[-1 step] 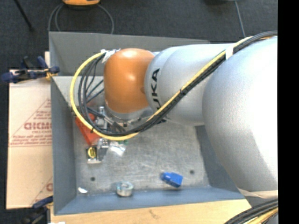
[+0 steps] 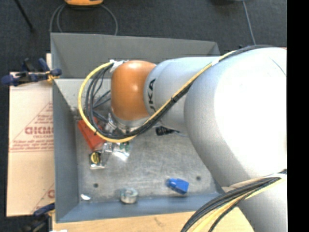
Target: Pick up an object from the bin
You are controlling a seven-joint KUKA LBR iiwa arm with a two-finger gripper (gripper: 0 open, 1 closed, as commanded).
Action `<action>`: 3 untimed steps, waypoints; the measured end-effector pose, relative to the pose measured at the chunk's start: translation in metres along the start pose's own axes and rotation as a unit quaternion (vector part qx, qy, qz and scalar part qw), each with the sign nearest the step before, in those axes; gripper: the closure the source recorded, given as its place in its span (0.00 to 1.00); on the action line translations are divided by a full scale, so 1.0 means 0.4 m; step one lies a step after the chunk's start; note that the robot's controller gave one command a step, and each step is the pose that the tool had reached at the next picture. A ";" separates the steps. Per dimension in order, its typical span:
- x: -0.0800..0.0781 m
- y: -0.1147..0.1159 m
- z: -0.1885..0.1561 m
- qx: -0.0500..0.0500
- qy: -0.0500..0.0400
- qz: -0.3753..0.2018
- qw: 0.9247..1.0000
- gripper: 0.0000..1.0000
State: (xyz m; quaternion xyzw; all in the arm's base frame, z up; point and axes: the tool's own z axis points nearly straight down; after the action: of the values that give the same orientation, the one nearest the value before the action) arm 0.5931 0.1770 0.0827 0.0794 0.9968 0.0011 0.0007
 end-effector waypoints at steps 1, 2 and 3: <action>0.001 0.001 -0.001 0.000 0.000 -0.001 1.000 1.00; 0.083 -0.063 -0.582 0.000 -0.005 -0.122 0.992 1.00; 0.174 -0.160 -0.255 0.002 0.004 -0.043 0.999 1.00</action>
Offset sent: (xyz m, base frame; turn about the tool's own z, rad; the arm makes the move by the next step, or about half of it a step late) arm 0.0000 0.0000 0.0000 0.0000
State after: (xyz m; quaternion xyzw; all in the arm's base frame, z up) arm 0.5142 0.1247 0.1845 0.0368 0.9993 -0.0007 -0.0030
